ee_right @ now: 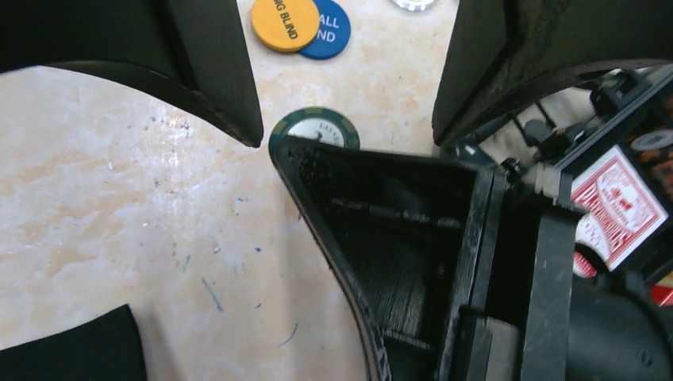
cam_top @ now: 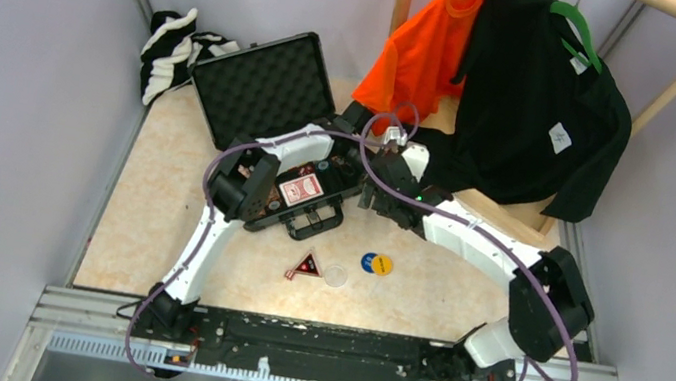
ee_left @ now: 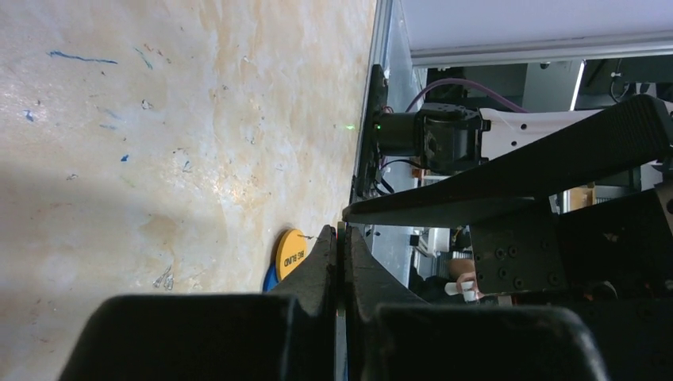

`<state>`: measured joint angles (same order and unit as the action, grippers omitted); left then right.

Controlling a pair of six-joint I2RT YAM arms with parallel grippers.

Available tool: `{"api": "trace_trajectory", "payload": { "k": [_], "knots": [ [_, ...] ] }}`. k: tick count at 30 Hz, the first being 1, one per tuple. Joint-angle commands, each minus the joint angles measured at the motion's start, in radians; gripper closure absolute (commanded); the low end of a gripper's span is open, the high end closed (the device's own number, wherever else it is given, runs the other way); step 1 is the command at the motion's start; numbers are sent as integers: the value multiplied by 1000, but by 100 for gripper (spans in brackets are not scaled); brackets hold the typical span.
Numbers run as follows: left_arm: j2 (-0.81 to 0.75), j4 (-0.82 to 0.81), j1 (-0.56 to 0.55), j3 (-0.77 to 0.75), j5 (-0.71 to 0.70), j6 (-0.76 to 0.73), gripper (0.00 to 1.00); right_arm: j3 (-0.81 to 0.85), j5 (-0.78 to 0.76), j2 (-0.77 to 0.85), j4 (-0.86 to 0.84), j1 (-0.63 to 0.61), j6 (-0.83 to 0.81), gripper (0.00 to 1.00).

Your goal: Pack up texas hold em set

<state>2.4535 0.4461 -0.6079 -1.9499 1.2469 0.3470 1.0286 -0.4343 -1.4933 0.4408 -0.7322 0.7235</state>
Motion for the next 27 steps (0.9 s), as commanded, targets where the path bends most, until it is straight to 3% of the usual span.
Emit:
{"api": "trace_trajectory", "payload": {
  "k": [1,9,15,22,27],
  "knots": [
    [-64,-110,30,59,15,20,100,-77,89,132,-111,-10,-50,21],
    [-187,-188,129,199,-119,-7,100,-246,146,410,-174,-10,-113,20],
    [-432,-388,172,478,-287,-64,100,-500,150,590,-407,-7,-100,23],
    [-628,-448,200,662,-594,-269,100,-602,222,475,-583,-7,-101,27],
    [-631,-481,199,705,-665,-423,100,-600,236,399,-627,-7,-127,27]
  ]
}}
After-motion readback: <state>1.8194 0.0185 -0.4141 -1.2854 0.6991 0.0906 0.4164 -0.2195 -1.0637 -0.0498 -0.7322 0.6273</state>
